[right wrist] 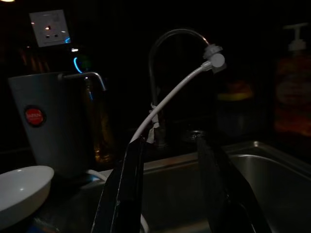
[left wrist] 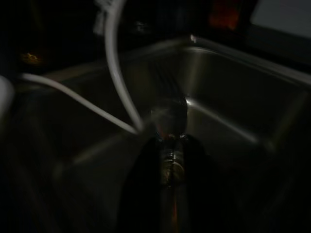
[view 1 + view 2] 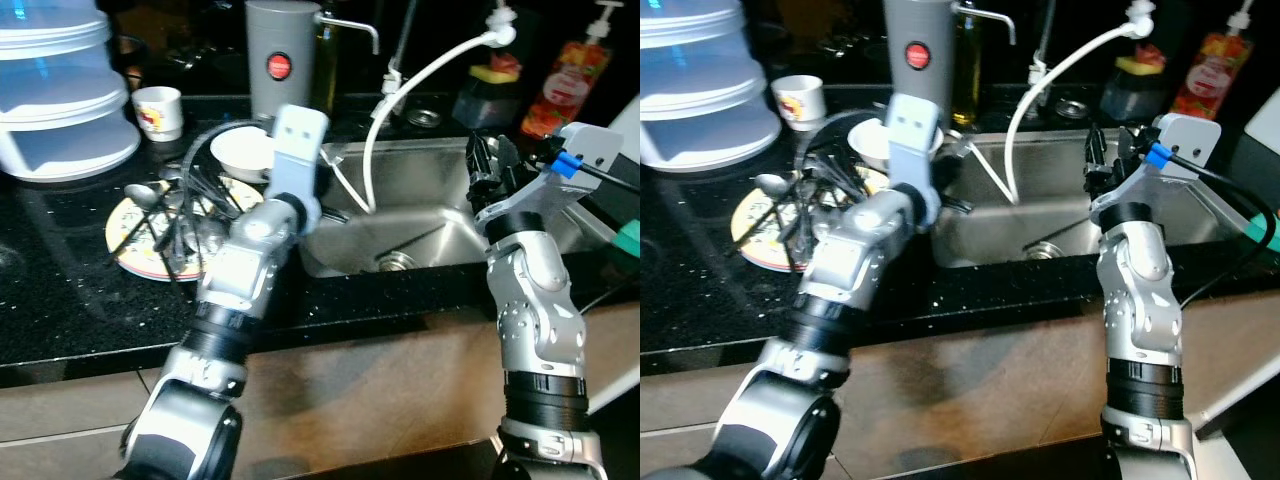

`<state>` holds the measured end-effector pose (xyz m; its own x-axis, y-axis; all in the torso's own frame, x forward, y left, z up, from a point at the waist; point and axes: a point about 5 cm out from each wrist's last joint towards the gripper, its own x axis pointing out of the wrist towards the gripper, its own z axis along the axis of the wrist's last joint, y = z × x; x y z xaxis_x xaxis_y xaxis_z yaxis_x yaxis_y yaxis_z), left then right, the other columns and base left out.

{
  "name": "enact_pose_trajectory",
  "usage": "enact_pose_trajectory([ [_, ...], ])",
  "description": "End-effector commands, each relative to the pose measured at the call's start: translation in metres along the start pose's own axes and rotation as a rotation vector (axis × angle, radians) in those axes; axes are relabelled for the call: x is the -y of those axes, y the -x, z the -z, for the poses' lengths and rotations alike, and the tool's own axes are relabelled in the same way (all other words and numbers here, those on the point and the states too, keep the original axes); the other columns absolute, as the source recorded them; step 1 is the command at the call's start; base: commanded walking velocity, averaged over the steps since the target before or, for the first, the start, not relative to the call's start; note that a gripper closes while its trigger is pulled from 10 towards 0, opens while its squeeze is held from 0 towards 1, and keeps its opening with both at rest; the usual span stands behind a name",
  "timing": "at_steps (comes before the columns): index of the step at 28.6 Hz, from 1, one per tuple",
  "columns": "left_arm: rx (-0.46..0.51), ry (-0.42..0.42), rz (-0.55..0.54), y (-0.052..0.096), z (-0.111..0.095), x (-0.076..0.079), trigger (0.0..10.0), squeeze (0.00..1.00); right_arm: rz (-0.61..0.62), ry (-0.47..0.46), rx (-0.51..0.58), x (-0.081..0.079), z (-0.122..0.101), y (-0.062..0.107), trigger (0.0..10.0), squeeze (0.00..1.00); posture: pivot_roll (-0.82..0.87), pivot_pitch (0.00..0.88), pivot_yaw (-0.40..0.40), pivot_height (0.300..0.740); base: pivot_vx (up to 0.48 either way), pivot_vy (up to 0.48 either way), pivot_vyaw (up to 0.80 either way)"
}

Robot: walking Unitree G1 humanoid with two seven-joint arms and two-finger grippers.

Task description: Kitchen organization

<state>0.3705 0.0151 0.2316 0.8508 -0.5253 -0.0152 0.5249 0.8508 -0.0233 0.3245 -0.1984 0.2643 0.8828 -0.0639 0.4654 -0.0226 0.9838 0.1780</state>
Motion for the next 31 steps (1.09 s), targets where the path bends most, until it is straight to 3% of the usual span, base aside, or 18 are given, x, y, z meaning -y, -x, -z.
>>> enact_pose_trajectory([
  [1, 0.044, 0.067, 0.036, -0.009, -0.002, 0.013, 10.0, 1.00, 0.020, 0.009, 0.003, 0.004, -0.002, 0.005, 10.0, 0.00, -0.03, 0.000, -0.026, 0.740, 0.000, 0.000, 0.00],
  [2, 0.044, 0.067, 0.036, -0.009, -0.002, 0.013, 10.0, 1.00, 0.020, 0.009, 0.003, 0.004, -0.002, 0.005, 10.0, 0.00, -0.03, 0.000, -0.026, 0.740, 0.000, 0.000, 0.00],
  [4, 0.139, 0.110, 0.019, -0.009, -0.017, 0.006, 10.0, 1.00, 0.026, 0.009, 0.002, 0.004, -0.002, 0.006, 10.0, 0.00, -0.03, 0.000, -0.026, 0.740, 0.000, 0.000, 0.00],
  [5, 0.195, 0.113, 0.006, -0.006, -0.027, 0.000, 10.0, 0.00, 0.028, 0.008, 0.002, 0.004, -0.002, 0.007, 10.0, 0.00, -0.02, 0.000, -0.030, 0.740, 0.000, 0.000, 0.00],
  [6, 0.195, 0.113, 0.006, -0.006, -0.027, 0.000, 10.0, 0.00, 0.028, 0.008, 0.002, 0.004, -0.002, 0.007, 10.0, 0.00, -0.02, 0.000, -0.030, 0.740, 0.000, 0.000, 0.00],
  [7, 0.250, 0.041, -0.057, 0.004, -0.043, -0.019, 10.0, 0.00, 0.028, 0.003, -0.001, 0.003, -0.001, 0.008, 10.0, 0.00, 0.00, 0.000, -0.031, 0.740, 0.000, 0.000, 0.00],
  [8, 0.250, 0.041, -0.057, 0.004, -0.043, -0.019, 10.0, 0.00, 0.028, 0.003, -0.001, 0.003, -0.001, 0.008, 10.0, 0.00, 0.00, 0.000, -0.031, 0.740, 0.000, 0.000, 0.00],
  [9, 0.234, -0.027, -0.107, 0.009, -0.046, -0.029, 10.0, 0.00, 0.028, 0.000, -0.003, 0.003, 0.000, 0.008, 10.0, 0.00, 0.00, 0.000, -0.031, 0.740, 0.000, 0.000, 0.00],
  [10, 0.162, -0.154, -0.219, 0.018, -0.042, -0.050, 10.0, 0.00, 0.026, -0.006, -0.006, 0.001, 0.001, 0.008, 10.0, 0.00, 0.01, 0.000, -0.032, 0.740, 0.000, 0.000, 0.00],
  [11, 0.162, -0.154, -0.219, 0.018, -0.042, -0.050, 10.0, 0.00, 0.026, -0.006, -0.006, 0.001, 0.001, 0.008, 10.0, 0.00, 0.01, 0.000, -0.032, 0.740, 0.000, 0.000, 0.00],
  [12, 0.102, -0.145, -0.309, 0.033, -0.037, -0.070, 10.0, 0.00, 0.025, -0.010, -0.009, 0.000, 0.002, 0.008, 10.0, 0.00, 0.02, 0.000, -0.029, 0.740, 0.000, 0.000, 0.00],
  [15, 0.088, -0.124, -0.338, 0.039, -0.035, -0.077, 10.0, 0.00, 0.024, -0.011, -0.010, 0.000, 0.002, 0.009, 10.0, 0.00, 0.02, 0.000, -0.029, 0.740, 0.000, 0.000, 0.00],
  [17, 0.060, -0.102, -0.460, 0.062, -0.029, -0.097, 10.0, 0.00, 0.026, -0.011, -0.018, 0.001, 0.004, 0.010, 10.0, 0.00, 0.02, 0.000, -0.029, 0.740, 0.000, 0.000, 0.00],
  [18, 0.060, -0.102, -0.460, 0.062, -0.029, -0.097, 10.0, 0.00, 0.026, -0.011, -0.018, 0.001, 0.004, 0.010, 10.0, 0.00, 0.02, 0.000, -0.029, 0.740, 0.000, 0.000, 0.00],
  [20, 0.040, -0.085, -0.509, 0.076, -0.025, -0.105, 10.0, 0.00, 0.027, -0.012, -0.023, 0.002, 0.005, 0.010, 10.0, 0.00, 0.03, 0.000, -0.032, 0.740, 0.000, 0.000, 0.00],
  [26, -0.032, 0.004, -0.568, 0.091, -0.010, -0.119, 10.0, 0.00, 0.015, -0.014, -0.029, 0.000, 0.006, 0.009, 10.0, 0.00, 0.05, 0.000, -0.041, 0.740, 0.000, 0.000, 0.00],
  [28, -0.071, 0.061, -0.653, 0.097, -0.005, -0.134, 10.0, 0.00, 0.010, -0.014, -0.025, -0.001, 0.006, 0.007, 10.0, 0.00, 0.05, 0.000, -0.042, 0.740, 0.000, 0.000, 0.00],
  [31, -0.077, 0.069, -0.696, 0.102, -0.006, -0.140, 10.0, 0.00, 0.013, -0.012, -0.021, 0.000, 0.004, 0.007, 10.0, 0.00, 0.05, 0.000, -0.042, 0.740, 0.000, 0.000, 0.00],
])
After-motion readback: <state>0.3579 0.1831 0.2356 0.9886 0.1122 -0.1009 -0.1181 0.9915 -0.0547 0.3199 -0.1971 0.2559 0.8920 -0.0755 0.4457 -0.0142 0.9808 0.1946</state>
